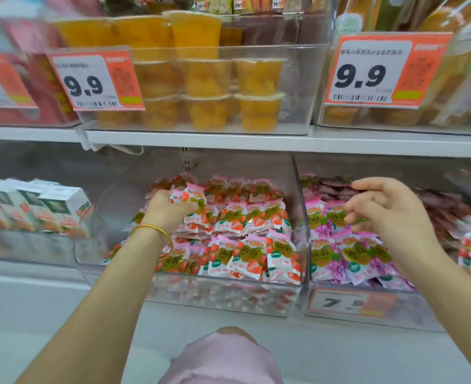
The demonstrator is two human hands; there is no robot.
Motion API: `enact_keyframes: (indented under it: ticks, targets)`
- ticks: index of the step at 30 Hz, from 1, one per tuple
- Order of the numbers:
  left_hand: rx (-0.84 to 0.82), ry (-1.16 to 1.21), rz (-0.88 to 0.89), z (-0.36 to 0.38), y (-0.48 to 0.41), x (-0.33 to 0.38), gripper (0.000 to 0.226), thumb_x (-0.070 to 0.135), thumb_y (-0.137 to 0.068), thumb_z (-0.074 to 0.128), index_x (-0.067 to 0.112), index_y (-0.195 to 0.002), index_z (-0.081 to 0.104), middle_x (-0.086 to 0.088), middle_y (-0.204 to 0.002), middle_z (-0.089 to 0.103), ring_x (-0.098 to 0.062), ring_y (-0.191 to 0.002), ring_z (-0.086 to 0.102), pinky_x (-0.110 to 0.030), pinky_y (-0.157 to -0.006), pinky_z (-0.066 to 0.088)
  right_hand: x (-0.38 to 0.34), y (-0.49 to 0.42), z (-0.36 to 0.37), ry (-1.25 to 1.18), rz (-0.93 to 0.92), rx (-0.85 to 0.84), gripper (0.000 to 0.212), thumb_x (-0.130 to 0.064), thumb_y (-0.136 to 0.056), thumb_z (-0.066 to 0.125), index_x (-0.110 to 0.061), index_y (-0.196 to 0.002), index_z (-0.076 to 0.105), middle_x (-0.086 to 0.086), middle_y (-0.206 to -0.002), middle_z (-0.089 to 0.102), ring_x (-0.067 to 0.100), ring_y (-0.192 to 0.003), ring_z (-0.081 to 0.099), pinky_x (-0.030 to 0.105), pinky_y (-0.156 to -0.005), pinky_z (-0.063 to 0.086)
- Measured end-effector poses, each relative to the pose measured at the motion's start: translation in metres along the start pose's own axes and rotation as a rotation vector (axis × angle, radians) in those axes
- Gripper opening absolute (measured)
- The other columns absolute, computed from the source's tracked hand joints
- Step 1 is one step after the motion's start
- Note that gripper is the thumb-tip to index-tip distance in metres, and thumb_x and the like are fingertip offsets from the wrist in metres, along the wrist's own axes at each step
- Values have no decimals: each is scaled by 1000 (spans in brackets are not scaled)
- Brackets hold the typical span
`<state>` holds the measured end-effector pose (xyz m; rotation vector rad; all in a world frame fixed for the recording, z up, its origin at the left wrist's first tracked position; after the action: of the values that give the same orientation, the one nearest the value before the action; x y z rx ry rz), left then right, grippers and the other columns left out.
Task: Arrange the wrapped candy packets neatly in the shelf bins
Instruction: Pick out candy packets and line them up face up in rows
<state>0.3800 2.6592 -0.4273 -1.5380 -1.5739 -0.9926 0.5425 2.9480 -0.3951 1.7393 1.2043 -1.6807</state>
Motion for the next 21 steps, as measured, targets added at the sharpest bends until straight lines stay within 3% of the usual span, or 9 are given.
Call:
enact_keyframes:
  ticks: [6, 11, 15, 17, 19, 21]
  targets:
    - [-72, -289, 98, 27, -17, 13, 66, 23, -84, 67, 1, -136, 34, -16, -139, 41, -30, -126, 42, -33, -95, 38, 2, -4, -4, 35, 6, 24, 28, 7, -88, 50, -17, -102, 56, 7, -75, 67, 14, -58, 62, 21, -50, 53]
    - [31, -717, 167, 26, -21, 6, 60, 42, -85, 61, 4, -127, 42, -17, -136, 39, -35, -125, 34, -43, -102, 33, 4, -5, -6, 72, -18, 5, 31, 7, -88, 49, -18, -105, 55, 7, -76, 68, 18, -61, 63, 33, -58, 51]
    - [-115, -799, 399, 36, -16, -5, 31, 33, -95, 45, 10, -110, 59, -10, -113, 55, -34, -114, 46, -38, -94, 37, 6, -5, -7, 93, -22, 6, 30, 7, -88, 48, -16, -106, 54, 7, -77, 67, 16, -59, 63, 32, -58, 52]
    - [-169, -912, 399, 40, -17, -11, 34, 31, -97, 38, 12, -117, 57, -10, -120, 54, -32, -116, 44, -40, -99, 34, 8, -5, -10, 94, -11, 15, 30, 8, -88, 47, -15, -106, 54, 7, -77, 67, 14, -57, 63, 29, -54, 52]
    - [-108, -954, 417, 40, -17, 1, 36, 29, -96, 34, 16, -121, 56, -11, -124, 54, -33, -118, 42, -44, -102, 32, 8, -7, -19, 100, -5, 19, 30, 9, -88, 47, -16, -103, 54, 6, -77, 67, 13, -56, 63, 24, -50, 52]
    - [22, -805, 540, 46, -2, 32, 34, 21, -95, 37, 14, -120, 58, -13, -121, 56, -35, -115, 45, -44, -100, 32, 8, -10, -36, 170, -4, 7, 28, 6, -89, 49, -19, -99, 54, 6, -78, 67, 11, -56, 63, 22, -48, 51]
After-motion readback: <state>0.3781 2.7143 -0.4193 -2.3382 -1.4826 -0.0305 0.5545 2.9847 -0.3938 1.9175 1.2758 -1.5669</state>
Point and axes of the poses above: each hand's wrist, its own y-axis away from the middle knuckle, its own z-axis out of the palm, x = y × z, the point moved 4 cm from there along -y, towards the middle knuckle
